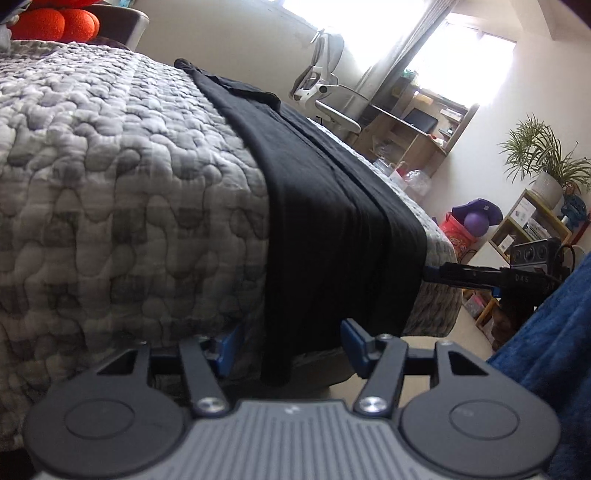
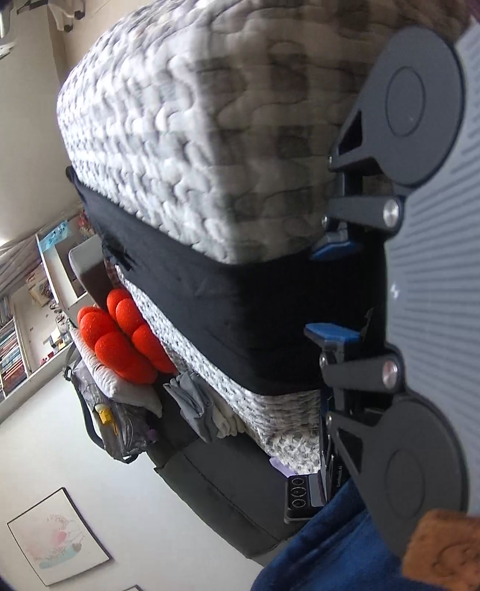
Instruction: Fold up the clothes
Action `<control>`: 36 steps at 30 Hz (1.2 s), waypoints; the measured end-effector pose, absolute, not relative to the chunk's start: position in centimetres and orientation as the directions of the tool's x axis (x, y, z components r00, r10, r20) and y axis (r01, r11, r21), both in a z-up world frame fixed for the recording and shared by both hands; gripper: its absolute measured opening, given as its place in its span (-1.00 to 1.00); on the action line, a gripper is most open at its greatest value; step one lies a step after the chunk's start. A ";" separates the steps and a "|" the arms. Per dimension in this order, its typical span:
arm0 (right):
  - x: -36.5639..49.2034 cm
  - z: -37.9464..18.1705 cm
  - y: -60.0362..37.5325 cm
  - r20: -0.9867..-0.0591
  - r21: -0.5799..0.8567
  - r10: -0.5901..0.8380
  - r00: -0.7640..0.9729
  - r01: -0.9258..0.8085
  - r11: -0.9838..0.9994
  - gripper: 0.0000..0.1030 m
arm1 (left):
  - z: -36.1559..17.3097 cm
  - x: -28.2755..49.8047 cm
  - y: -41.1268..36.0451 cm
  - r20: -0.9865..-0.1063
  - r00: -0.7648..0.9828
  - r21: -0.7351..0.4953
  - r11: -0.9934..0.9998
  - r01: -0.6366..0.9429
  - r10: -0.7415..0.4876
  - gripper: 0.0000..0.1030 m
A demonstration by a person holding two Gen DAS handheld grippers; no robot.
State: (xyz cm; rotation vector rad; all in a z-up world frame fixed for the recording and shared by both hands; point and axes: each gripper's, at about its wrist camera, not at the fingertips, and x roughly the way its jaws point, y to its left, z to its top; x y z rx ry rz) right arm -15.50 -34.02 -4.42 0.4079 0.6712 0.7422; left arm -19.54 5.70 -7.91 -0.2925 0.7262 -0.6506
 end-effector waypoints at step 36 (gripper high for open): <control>-7.3 7.2 -31.0 -0.092 0.519 0.749 0.656 -0.611 0.598 -0.91 | 5.2 -11.8 6.7 -0.313 0.674 -0.560 0.703 0.438 -0.669 -0.93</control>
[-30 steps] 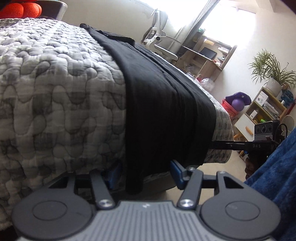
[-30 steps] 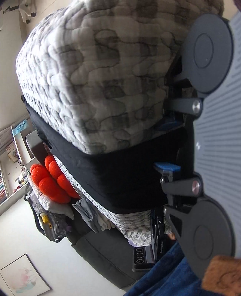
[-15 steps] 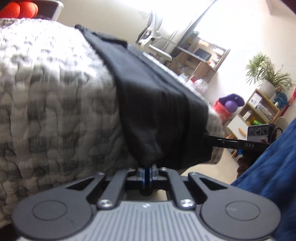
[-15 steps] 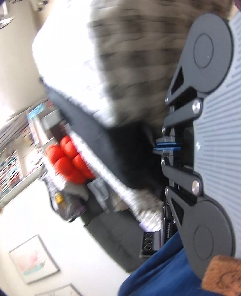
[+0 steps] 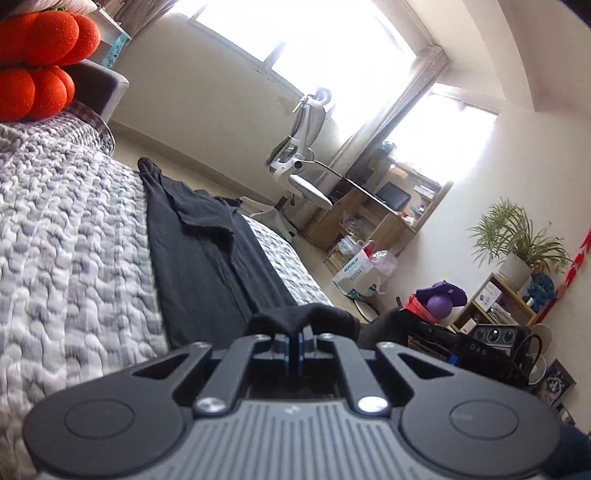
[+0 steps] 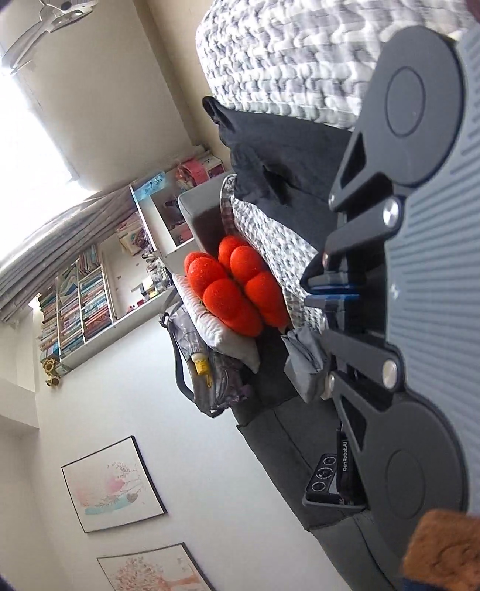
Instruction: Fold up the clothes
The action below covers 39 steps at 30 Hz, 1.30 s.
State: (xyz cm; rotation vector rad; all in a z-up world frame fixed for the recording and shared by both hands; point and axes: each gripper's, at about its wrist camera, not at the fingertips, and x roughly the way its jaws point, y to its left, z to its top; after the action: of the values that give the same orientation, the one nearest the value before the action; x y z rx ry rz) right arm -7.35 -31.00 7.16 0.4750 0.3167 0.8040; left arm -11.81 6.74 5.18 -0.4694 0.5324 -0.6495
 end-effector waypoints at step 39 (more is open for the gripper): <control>4.4 3.6 -24.0 -0.606 -0.167 0.394 0.691 -0.594 0.787 -0.52 | 2.4 5.0 3.6 -0.597 0.675 -0.178 0.892 0.415 -0.433 0.18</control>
State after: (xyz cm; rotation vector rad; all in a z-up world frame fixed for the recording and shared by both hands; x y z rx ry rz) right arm 4.35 -24.02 3.59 -0.3682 0.5834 0.5663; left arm 4.96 3.62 2.45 -0.0280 0.6790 -0.4772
